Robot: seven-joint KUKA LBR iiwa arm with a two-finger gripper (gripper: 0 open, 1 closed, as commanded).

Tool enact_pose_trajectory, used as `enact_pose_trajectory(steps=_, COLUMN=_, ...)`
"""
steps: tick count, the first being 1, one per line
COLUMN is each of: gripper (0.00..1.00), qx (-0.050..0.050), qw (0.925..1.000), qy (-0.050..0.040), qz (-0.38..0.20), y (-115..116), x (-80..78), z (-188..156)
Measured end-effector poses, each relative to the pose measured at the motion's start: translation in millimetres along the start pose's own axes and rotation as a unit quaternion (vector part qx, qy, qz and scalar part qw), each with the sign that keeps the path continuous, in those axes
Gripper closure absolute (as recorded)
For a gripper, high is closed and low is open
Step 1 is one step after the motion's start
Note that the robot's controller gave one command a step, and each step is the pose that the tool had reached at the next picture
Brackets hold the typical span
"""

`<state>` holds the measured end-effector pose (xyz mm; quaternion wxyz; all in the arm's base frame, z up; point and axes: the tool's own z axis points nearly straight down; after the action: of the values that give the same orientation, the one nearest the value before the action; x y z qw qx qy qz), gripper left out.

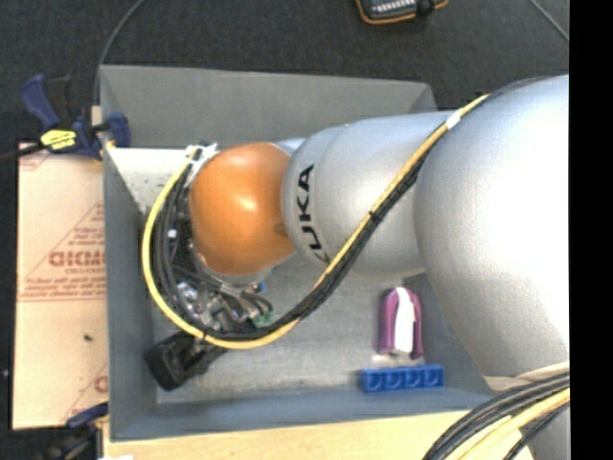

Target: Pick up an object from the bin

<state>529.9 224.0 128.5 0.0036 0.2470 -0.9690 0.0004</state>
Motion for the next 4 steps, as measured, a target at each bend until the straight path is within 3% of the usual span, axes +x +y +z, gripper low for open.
enact_pose_trajectory(steps=1, gripper=0.00, qx=-0.001, qw=0.9802, qy=-0.0047, qz=-0.198, y=-22, x=-15.5, z=24)
enact_pose_trajectory(steps=2, gripper=0.00, qx=0.002, qw=0.9690, qy=-0.0038, qz=-0.247, y=-9, x=-3.9, z=24)
enact_pose_trajectory(steps=3, gripper=1.00, qx=0.000, qw=0.8369, qy=-0.0093, qz=-0.547, y=-91, x=-63.5, z=44)
enact_pose_trajectory(steps=4, gripper=1.00, qx=0.000, qw=0.8370, qy=-0.0093, qz=-0.547, y=-90, x=-63.5, z=44)
